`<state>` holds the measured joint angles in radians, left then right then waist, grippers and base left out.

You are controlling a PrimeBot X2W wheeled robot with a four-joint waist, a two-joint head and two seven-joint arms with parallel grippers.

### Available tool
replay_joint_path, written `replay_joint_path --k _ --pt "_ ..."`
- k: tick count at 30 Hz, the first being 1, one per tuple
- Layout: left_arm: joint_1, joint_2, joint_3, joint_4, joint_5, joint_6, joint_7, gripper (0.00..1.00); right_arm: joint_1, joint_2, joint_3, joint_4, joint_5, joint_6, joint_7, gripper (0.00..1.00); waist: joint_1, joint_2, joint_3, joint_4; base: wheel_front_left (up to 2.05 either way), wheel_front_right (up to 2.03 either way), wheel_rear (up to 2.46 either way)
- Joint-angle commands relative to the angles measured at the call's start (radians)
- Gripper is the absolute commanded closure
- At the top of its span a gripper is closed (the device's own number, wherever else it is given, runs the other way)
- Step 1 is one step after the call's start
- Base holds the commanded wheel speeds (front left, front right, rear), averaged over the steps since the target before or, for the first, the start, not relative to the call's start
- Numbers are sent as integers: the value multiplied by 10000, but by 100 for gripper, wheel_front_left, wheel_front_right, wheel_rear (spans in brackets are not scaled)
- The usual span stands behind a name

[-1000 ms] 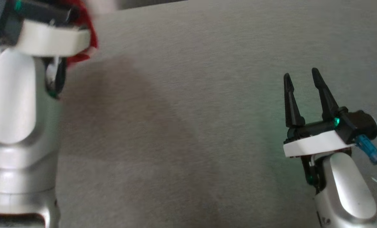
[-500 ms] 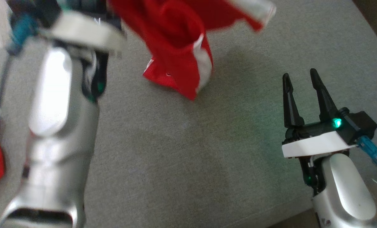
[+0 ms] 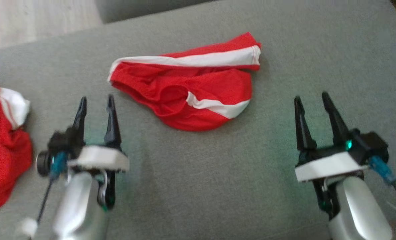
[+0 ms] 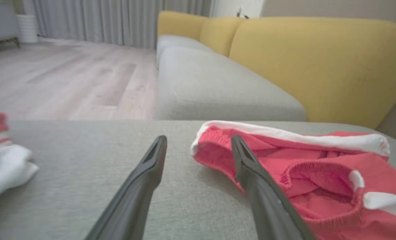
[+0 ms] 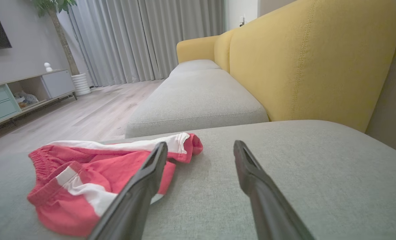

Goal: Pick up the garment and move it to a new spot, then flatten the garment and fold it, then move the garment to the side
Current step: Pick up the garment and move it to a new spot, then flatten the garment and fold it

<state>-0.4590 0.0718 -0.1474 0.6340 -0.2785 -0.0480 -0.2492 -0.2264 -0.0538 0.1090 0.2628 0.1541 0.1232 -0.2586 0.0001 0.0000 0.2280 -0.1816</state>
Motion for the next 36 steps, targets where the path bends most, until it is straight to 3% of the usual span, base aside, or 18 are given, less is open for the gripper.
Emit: replay_joint_path --k 1,8,14,19,36 --pt "580 41 549 -1188 174 266 -118 0 242 35 160 -245 -54 75 -32 0 -1 0 -510 400 0 0 0" --pt "4240 -205 1031 -4886 779 1172 -123 0 1247 35 460 -95 51 75 -32 0 -1 0 -1840 973 0 0 0" --pt "5890 -213 692 -6301 880 1834 -124 0 1815 35 698 -178 81 75 -32 0 -1 0 -2386 1199 0 0 0" --pt "6293 -214 538 -6351 1088 1926 -125 0 2218 35 655 -149 193 75 -32 0 -1 0 -2676 1368 0 0 0" --pt "6351 -215 183 -5949 1640 1543 -125 0 2269 35 710 138 175 75 -32 0 -1 0 -2741 1334 0 0 0"
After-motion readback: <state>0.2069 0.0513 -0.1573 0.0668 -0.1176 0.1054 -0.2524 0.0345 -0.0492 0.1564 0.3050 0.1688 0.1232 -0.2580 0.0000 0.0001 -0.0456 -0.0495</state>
